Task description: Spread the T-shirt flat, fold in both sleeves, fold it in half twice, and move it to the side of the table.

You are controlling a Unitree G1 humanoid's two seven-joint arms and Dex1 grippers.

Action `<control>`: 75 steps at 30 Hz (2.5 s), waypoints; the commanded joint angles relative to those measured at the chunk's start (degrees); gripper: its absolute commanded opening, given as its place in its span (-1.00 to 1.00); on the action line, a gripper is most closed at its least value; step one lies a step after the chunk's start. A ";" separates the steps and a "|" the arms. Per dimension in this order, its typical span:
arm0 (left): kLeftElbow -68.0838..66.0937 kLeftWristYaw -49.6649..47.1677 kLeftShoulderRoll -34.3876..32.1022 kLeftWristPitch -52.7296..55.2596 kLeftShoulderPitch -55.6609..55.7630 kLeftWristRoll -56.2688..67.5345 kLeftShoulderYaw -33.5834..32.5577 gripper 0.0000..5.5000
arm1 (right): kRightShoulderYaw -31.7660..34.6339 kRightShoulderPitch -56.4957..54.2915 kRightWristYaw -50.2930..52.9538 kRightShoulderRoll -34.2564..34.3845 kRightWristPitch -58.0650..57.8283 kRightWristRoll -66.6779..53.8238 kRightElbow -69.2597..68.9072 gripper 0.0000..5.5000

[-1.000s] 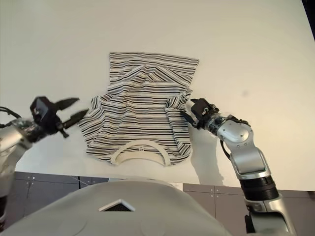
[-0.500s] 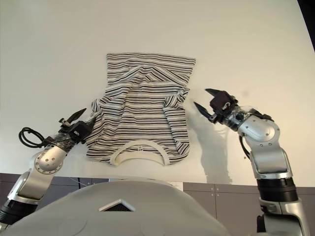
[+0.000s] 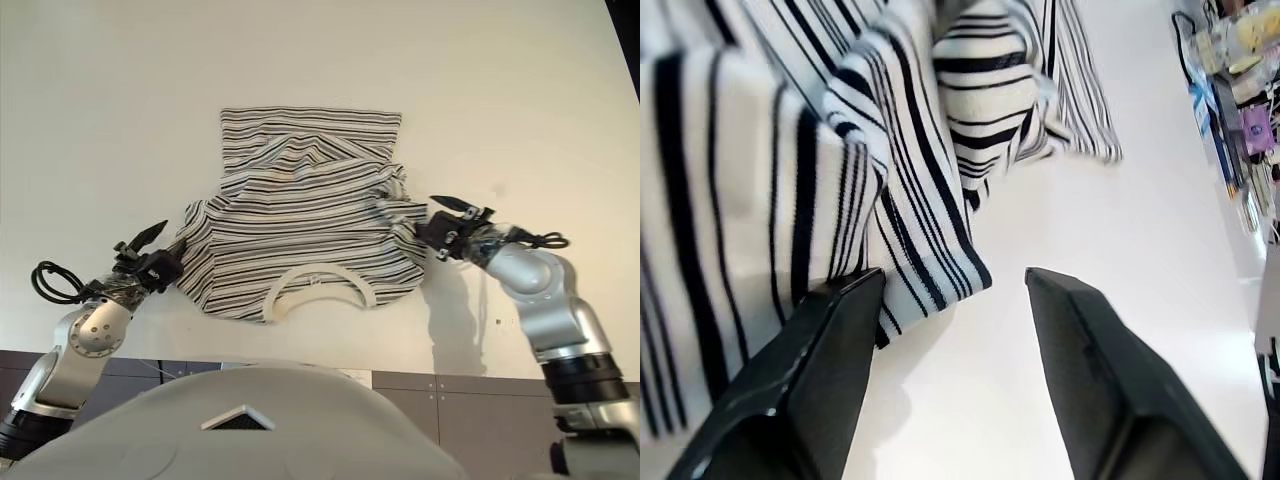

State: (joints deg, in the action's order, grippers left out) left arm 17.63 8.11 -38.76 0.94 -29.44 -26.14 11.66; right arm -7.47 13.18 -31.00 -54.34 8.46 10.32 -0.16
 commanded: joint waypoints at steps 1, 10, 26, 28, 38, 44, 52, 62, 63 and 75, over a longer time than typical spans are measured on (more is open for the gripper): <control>-7.98 3.06 -0.10 6.26 -8.57 -3.62 3.27 -0.24 | 0.64 14.42 -8.73 -4.72 -1.09 -3.38 6.17 -0.05; -8.63 1.07 0.32 3.30 -7.56 -3.92 2.26 -0.24 | 13.88 11.81 -20.74 -2.40 -15.26 -33.10 6.89 -0.05; -5.84 -0.86 3.20 -3.76 -1.47 -4.71 0.14 -0.24 | -3.33 -5.17 -6.03 6.90 -14.87 -10.83 -3.10 -0.05; -7.48 0.95 2.36 -3.82 -3.50 -6.03 1.79 -0.24 | 1.62 -3.46 -9.13 5.00 -12.53 -14.36 -0.34 -0.05; -5.39 -2.50 5.39 -6.01 0.13 -4.81 -1.45 -0.24 | 12.38 -8.37 -14.81 10.10 -19.02 -29.40 -3.64 -0.05; -1.54 -1.12 5.88 -12.31 5.66 3.39 -6.46 -0.24 | -2.75 -24.84 -4.69 23.08 -18.40 -14.20 7.96 -0.05; -2.99 4.12 7.06 -14.17 11.29 4.20 -2.58 -0.24 | -10.32 -47.84 5.69 35.05 -13.56 -0.41 50.39 -0.05; -5.98 8.79 8.35 -13.26 9.37 5.90 0.69 -0.24 | 0.79 -40.40 3.60 36.37 -9.47 -13.22 28.21 -0.05; -4.99 11.22 7.63 -13.25 8.74 7.11 1.68 -0.24 | -1.15 -40.84 1.34 37.12 -11.38 -13.07 26.05 -0.05; -6.18 27.92 -6.09 -14.54 8.10 8.31 4.21 -0.24 | -8.37 -46.89 -6.29 34.34 -17.68 -3.93 31.95 -0.05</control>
State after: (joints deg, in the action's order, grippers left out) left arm 15.13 34.04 -42.07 -15.90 -21.03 -16.15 16.94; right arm -16.87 -33.29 -36.03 -16.63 -8.49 5.90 34.13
